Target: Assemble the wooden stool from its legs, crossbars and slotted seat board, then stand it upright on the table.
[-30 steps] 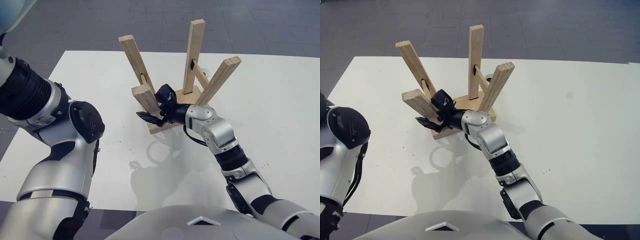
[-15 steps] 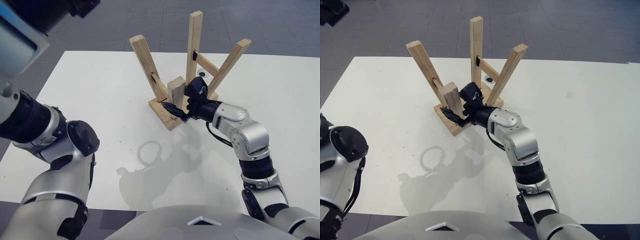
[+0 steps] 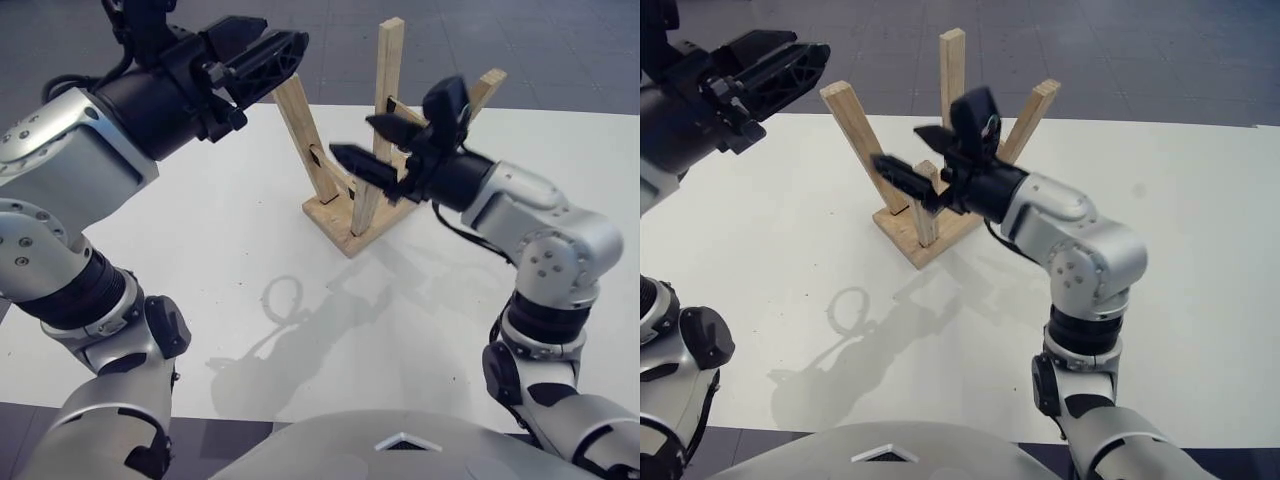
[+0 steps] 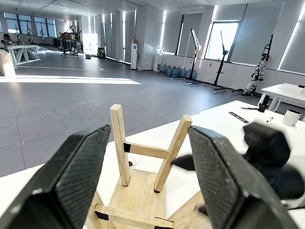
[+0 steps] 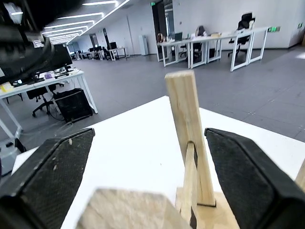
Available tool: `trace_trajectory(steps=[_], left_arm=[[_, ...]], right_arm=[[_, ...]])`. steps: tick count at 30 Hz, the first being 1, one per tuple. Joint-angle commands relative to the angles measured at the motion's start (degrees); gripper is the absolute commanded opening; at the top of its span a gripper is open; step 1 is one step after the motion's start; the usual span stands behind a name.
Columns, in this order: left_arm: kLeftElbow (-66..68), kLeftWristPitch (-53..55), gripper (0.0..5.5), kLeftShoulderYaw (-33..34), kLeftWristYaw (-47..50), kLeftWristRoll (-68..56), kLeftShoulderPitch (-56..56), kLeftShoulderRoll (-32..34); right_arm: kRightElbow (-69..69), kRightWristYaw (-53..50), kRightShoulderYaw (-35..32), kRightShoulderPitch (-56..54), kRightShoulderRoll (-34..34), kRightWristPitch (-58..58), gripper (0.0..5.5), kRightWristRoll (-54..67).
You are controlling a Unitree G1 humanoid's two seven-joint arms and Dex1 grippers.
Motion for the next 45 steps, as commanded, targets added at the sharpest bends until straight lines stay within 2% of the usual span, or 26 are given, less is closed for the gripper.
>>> trace_trajectory(steps=[1, 5, 12, 19, 26, 31, 34, 37, 41, 45], left_arm=[[-0.08, -2.11, 3.04, -1.01, -1.28, 0.36, 2.82, 2.44], [-2.29, -3.45, 3.04, -3.5, -1.1, -1.8, 6.19, 1.85], [-8.06, -4.77, 3.04, -15.29, 2.84, -1.92, 10.34, -1.36], [-7.2, -6.62, 3.04, -23.35, 1.37, 4.37, 10.15, -1.45], [-3.65, -10.96, 3.04, -33.44, -2.66, 18.58, 9.87, -0.56], [-1.63, -15.46, 2.28, -34.76, -6.33, 23.73, 11.22, -2.54], [-3.21, -19.91, 1.79, -33.49, -12.21, 24.21, 13.86, -1.92], [-2.28, -22.49, 1.37, -31.65, -21.53, 23.83, 16.58, 2.91], [2.01, -27.59, 1.28, -29.58, -39.17, 25.24, 19.8, 12.96], [7.6, -33.01, 1.25, -28.25, -50.32, 26.59, 19.28, 16.76]], right_arm=[[-0.22, -4.6, -7.15, -6.64, 1.83, 6.16, 4.26, 7.38], [3.05, -9.29, -11.17, -10.05, 1.16, 6.1, 4.26, 8.88], [14.45, -11.58, -12.61, -13.82, -6.43, -3.85, 4.26, 2.53], [15.9, -12.72, -12.39, -13.57, -8.0, -6.8, 4.26, 2.35], [17.41, -13.12, -12.86, -15.52, -9.32, -8.43, 4.26, 2.75], [19.64, -12.87, -13.36, -17.26, -11.3, -10.59, 4.29, 2.4], [20.76, -12.35, -13.46, -17.59, -12.61, -11.32, 4.29, 2.52], [24.87, -8.67, -15.08, -19.17, -17.1, -12.21, 4.29, 3.33], [36.8, 5.16, -17.37, -21.91, -27.04, -13.07, 4.29, 5.91], [44.77, 21.85, -16.11, -22.82, -34.62, -9.15, 4.29, 10.1]])
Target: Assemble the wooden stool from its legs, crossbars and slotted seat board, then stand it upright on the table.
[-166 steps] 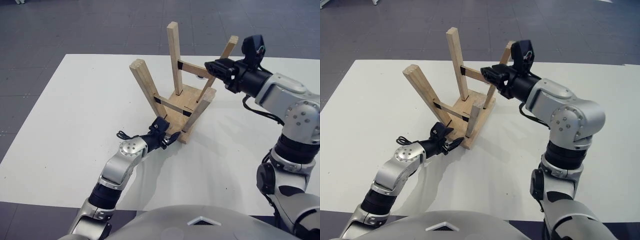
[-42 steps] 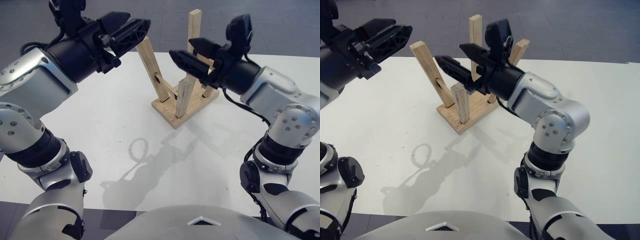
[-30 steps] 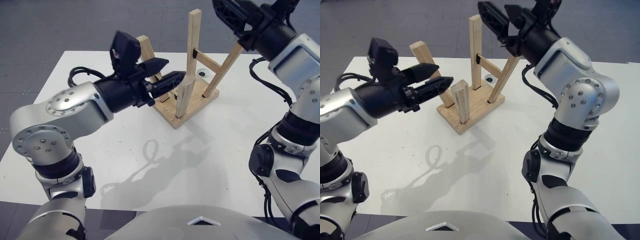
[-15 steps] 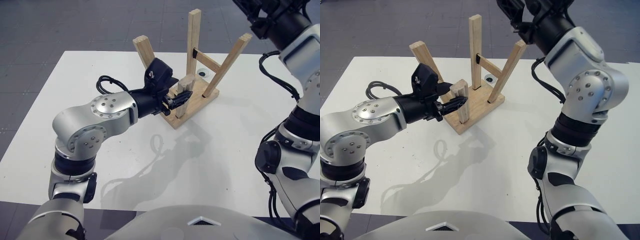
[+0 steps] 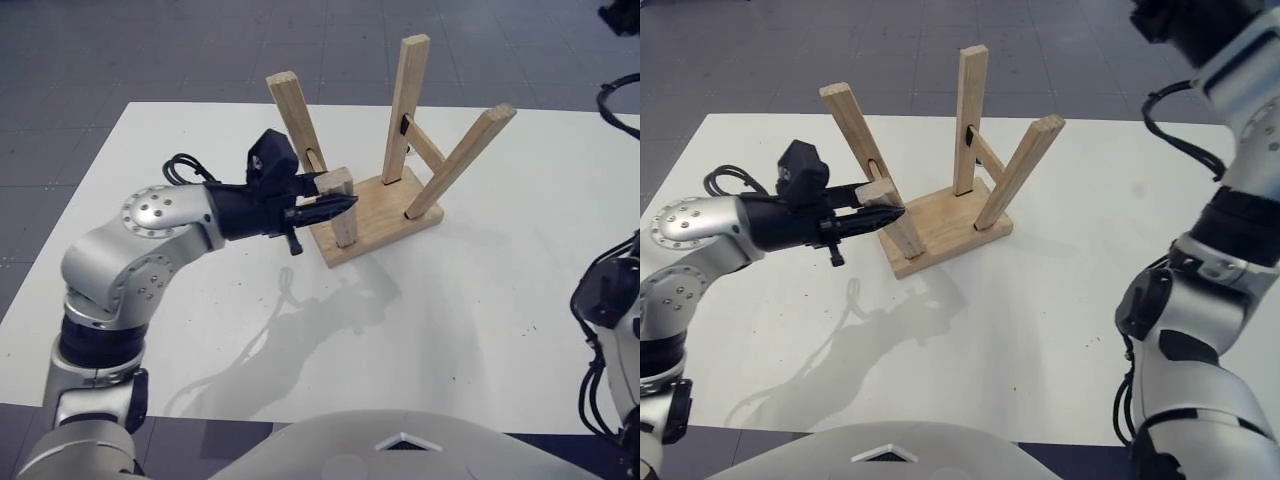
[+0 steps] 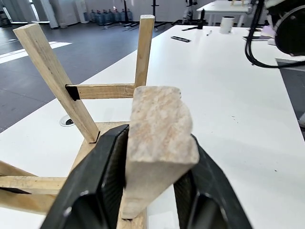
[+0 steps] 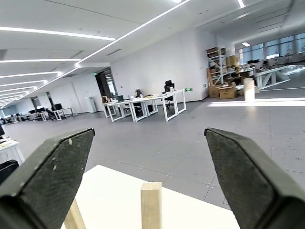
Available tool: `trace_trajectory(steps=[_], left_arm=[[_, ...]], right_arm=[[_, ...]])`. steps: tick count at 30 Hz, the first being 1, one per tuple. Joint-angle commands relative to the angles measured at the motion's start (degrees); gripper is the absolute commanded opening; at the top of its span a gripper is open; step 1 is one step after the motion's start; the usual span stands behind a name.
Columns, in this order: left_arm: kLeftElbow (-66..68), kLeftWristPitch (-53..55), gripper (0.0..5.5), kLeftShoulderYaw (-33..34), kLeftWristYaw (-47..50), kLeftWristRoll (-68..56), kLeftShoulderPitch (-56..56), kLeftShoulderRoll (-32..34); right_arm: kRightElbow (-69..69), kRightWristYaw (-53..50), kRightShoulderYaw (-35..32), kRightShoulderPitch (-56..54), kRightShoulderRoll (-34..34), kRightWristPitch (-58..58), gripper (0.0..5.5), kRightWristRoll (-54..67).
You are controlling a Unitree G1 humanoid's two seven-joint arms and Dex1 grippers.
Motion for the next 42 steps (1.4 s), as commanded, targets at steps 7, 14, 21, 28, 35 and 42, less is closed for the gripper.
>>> trace_trajectory(steps=[7, 14, 21, 28, 35, 42], left_arm=[[13.34, -6.13, 1.25, 0.97, -18.02, 2.3, -2.6, 3.67], [19.43, -8.88, 1.25, -0.35, -27.01, 4.34, -4.77, 4.11], [20.04, -9.54, 1.25, -0.52, -28.39, 5.11, -5.73, 2.72], [19.71, -8.6, 1.25, -0.48, -27.68, 5.08, -6.09, 2.05], [19.28, -8.4, 1.25, 1.1, -27.8, 4.88, -4.03, 3.14], [15.44, -0.91, 1.25, 4.46, -28.67, -1.94, -1.75, 5.88]], right_arm=[[9.21, 47.77, 16.76, 8.69, -19.64, -4.89, 4.29, -3.63], [7.25, 57.91, 27.02, 15.07, -20.15, -22.96, 4.29, -6.05], [5.86, 56.72, 29.51, 14.18, -13.2, -24.2, 4.29, -7.78], [0.62, 51.07, 29.64, 16.25, -6.29, -21.47, 4.29, -8.45], [-5.22, 52.57, 30.1, 16.15, -10.18, -1.45, 3.24, -2.82], [-13.95, 51.39, 27.88, 17.45, -13.24, 16.19, 2.23, 6.64]])
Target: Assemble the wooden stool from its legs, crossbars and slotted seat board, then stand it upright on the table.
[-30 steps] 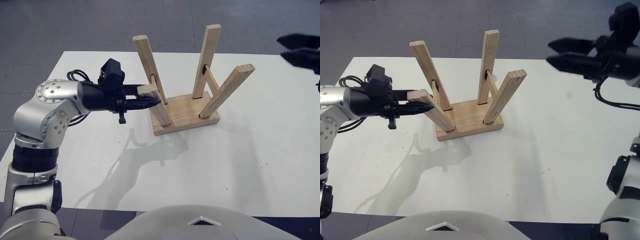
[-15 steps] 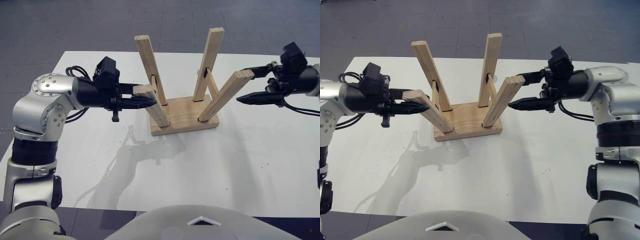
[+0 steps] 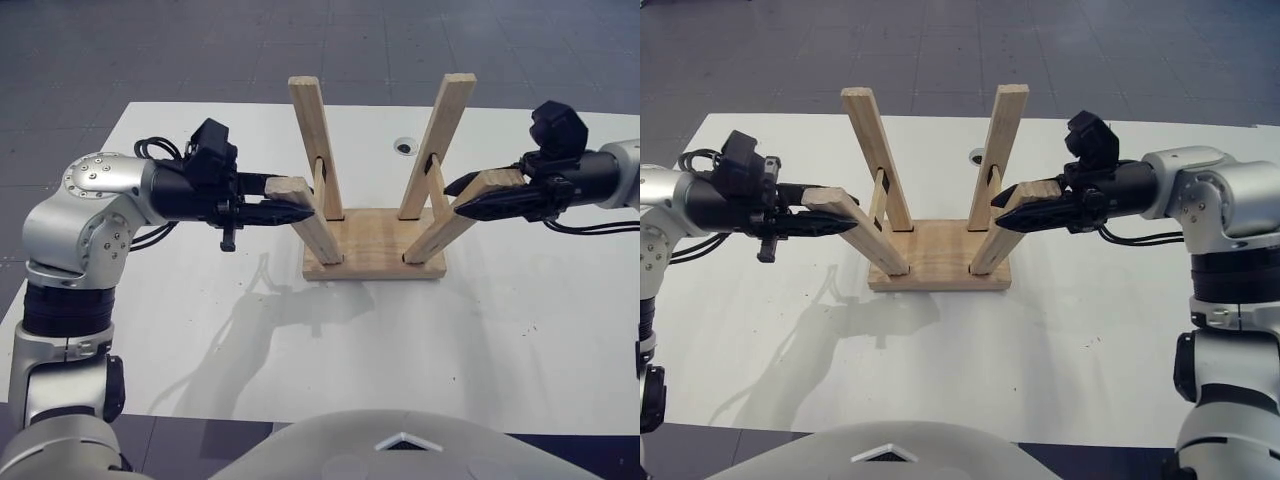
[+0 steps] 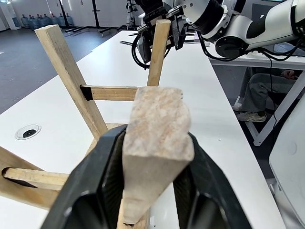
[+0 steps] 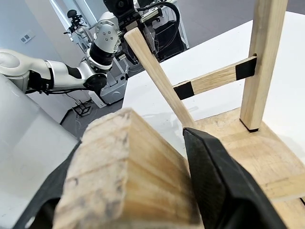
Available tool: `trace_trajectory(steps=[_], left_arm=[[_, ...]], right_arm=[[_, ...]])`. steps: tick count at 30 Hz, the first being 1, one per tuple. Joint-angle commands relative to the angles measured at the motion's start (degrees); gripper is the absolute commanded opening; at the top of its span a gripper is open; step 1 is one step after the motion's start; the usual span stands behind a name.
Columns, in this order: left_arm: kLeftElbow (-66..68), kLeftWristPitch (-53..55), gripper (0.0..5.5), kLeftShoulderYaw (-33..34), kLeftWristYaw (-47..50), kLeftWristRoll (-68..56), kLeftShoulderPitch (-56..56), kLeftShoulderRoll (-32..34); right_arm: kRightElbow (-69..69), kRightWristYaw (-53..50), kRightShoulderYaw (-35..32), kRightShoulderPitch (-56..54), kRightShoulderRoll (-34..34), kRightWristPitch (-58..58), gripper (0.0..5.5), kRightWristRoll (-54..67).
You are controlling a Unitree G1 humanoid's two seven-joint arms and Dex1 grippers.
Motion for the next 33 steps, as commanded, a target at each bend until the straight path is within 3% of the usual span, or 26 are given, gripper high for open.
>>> trace_trajectory(steps=[1, 5, 8, 15, 22, 26, 33], left_arm=[[-2.09, 9.23, 1.25, 1.59, 0.57, -4.58, 1.68, 3.11], [-5.08, 17.65, 1.25, 3.39, 2.05, -11.32, 3.05, 4.9], [-6.55, 23.87, 1.25, 4.34, 2.47, -16.76, 4.0, 6.24], [5.75, 32.88, 1.25, 4.12, 5.74, -22.27, -3.9, 3.75], [22.82, 30.69, 1.25, -4.56, 2.67, -11.88, -14.53, -1.55], [27.21, 29.97, 1.95, -6.13, 0.49, -8.24, -15.91, -2.82], [41.07, 20.66, 3.03, -2.89, 3.36, 0.94, -18.39, -6.78]], right_arm=[[-6.45, -1.93, -2.37, 2.25, -1.09, 11.82, 2.23, 8.34], [-10.66, -5.82, -6.54, 5.14, -1.23, 27.09, 2.21, 18.26], [-7.81, -8.69, -7.28, 4.76, -1.89, 31.97, 2.21, 26.99], [8.55, -21.27, 0.65, -2.95, -1.74, 32.12, 2.21, 39.66], [27.81, -21.84, 8.92, -11.51, 6.64, 28.67, 2.4, 23.08], [36.08, -13.47, 13.24, -15.07, 8.63, 22.59, 3.03, 12.84], [39.87, -5.0, 13.73, -16.18, 10.03, 18.15, 4.27, 3.66]])
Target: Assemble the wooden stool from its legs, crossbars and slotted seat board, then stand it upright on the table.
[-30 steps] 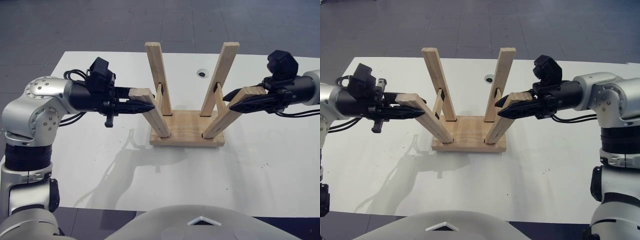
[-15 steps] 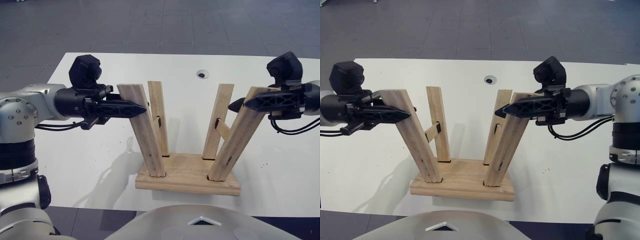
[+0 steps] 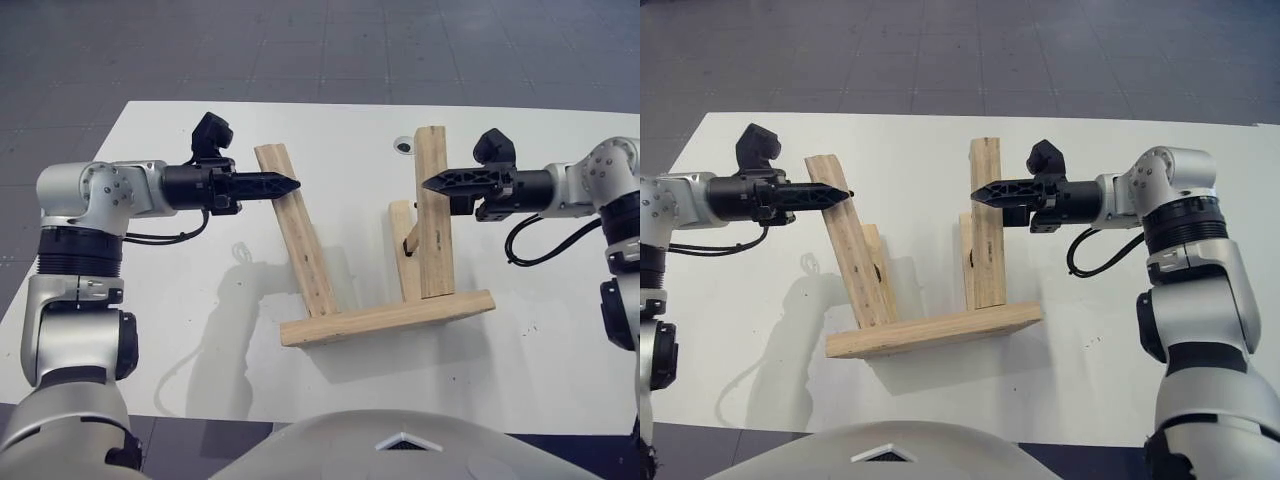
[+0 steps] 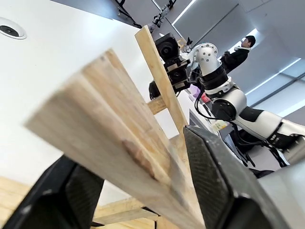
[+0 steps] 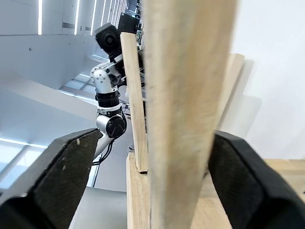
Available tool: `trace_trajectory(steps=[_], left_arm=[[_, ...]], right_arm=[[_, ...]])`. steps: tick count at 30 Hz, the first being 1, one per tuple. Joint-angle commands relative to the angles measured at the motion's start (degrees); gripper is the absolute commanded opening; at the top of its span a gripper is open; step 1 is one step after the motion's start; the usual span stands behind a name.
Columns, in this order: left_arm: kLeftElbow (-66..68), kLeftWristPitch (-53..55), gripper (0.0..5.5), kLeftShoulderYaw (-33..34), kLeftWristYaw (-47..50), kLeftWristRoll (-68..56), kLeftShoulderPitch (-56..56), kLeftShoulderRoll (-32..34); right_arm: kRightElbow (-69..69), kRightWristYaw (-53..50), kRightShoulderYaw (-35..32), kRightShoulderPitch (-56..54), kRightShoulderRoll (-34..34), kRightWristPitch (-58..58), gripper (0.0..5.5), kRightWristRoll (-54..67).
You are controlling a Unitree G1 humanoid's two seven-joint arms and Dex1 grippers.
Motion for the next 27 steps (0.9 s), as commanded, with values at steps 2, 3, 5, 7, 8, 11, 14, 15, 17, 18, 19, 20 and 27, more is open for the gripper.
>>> trace_trajectory(steps=[2, 3, 5, 7, 8, 11, 14, 15, 17, 18, 19, 20, 27], left_arm=[[10.03, -7.07, 3.37, 4.76, 4.41, 5.06, -4.58, -3.25], [11.62, -8.68, 3.5, 5.47, 5.36, 6.13, -5.0, -3.72], [15.74, -12.17, 3.55, 7.22, 7.71, 8.28, -6.04, -4.71], [18.71, -12.32, 3.55, 9.89, 8.29, 8.23, -7.17, -4.75], [19.28, -11.55, 3.55, 10.79, 7.71, 7.91, -7.46, -4.45], [18.59, -9.71, 3.55, 13.46, 6.39, 6.95, -7.75, -3.18], [18.07, -9.61, 3.55, 18.37, 6.47, 5.5, -8.67, -0.91], [16.57, -9.09, 3.55, 20.53, 6.4, 4.32, -8.35, 0.21], [10.39, -7.19, 3.55, 23.77, 5.55, 2.17, -5.43, 3.07], [5.94, -6.14, 3.55, 24.44, 4.37, 1.63, -1.99, 5.19], [2.8, -5.37, 3.55, 24.84, 3.72, 1.34, 0.54, 6.51], [-2.9, -6.29, 3.55, 23.46, 2.02, 2.85, 6.96, 9.04], [-37.45, -19.61, 3.55, 24.24, -3.7, 11.89, 53.23, 13.41]], right_arm=[[1.67, 3.06, -0.88, -1.23, 0.56, -2.45, 4.64, -4.89], [1.81, 3.0, -1.35, -0.94, 0.73, -3.12, 4.78, -5.77], [2.24, 2.61, -2.46, -0.38, 1.04, -5.03, 5.15, -7.53], [3.07, 2.43, -3.51, 0.0, 1.1, -7.04, 5.15, -9.43], [3.44, 2.56, -3.81, 0.23, 1.05, -7.97, 5.15, -10.42], [4.2, 2.32, -5.52, 1.16, 0.37, -10.91, 5.15, -12.83], [3.31, 2.46, -8.11, 2.83, -1.59, -18.25, 5.15, -15.62], [3.51, 2.62, -8.98, 3.1, -2.43, -19.94, 5.15, -16.47], [2.62, 3.74, -10.37, 4.43, -4.85, -23.11, 5.15, -17.82], [0.19, 4.2, -10.65, 6.48, -6.57, -26.65, 5.15, -19.22], [-1.57, 4.54, -10.82, 7.95, -7.64, -29.12, 5.15, -20.26], [-6.64, 5.56, -10.09, 12.16, -10.33, -33.91, 5.15, -22.45], [-28.05, 9.31, -13.33, 36.61, -21.27, -52.99, 5.15, -27.01]])
